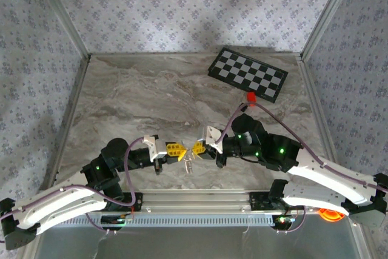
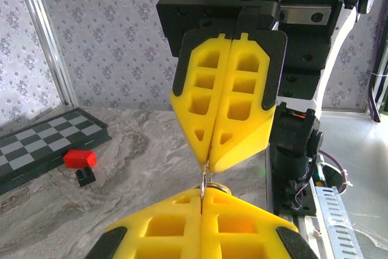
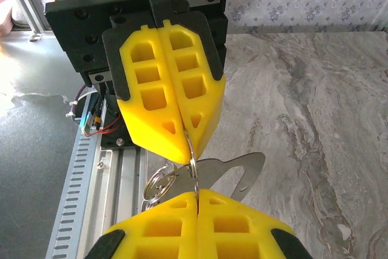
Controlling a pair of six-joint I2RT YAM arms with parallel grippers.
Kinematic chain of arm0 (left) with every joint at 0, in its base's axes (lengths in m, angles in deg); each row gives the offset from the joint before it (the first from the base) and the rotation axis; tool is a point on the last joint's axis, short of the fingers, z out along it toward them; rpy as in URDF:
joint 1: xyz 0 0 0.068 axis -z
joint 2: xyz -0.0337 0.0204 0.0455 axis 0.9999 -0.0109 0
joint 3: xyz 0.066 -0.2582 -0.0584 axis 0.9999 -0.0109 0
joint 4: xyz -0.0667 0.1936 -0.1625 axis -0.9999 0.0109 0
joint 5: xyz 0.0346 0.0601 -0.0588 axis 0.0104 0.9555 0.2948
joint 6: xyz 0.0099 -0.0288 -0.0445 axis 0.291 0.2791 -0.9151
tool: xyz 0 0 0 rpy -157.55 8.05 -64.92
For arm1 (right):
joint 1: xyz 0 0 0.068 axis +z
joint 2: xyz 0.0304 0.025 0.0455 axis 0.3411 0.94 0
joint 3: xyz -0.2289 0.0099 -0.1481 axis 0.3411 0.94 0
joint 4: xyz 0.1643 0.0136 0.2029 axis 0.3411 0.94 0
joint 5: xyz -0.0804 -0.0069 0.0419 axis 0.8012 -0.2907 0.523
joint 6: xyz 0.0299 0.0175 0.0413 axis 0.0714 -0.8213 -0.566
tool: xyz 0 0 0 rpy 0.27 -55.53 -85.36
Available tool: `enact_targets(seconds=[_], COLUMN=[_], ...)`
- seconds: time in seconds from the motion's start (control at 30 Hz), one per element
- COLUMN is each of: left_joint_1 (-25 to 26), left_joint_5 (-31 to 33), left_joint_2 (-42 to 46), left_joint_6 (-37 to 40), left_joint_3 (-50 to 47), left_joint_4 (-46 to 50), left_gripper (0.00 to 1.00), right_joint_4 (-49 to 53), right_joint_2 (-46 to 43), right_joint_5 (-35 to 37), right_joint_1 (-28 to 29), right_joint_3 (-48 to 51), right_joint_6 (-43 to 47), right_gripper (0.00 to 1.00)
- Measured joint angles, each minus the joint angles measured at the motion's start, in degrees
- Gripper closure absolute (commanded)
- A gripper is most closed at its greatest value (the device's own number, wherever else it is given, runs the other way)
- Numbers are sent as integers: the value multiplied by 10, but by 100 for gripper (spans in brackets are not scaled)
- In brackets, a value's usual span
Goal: Put the keys on the keyring
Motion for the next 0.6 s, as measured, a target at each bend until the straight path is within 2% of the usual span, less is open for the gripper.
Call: enact_targets(seconds=[0.6], left_joint_1=[0], left_joint_5=[0], left_joint_2=[0], left_joint_6=[-2], left_joint_3=[0], left_joint_4=[0], left_gripper=[100], right_joint_4=[-6], right_joint_2=[-5], right_joint_5=[0], right_joint_1=[3], right_joint_3=[7], right_joint_6=[2], right_gripper=[100])
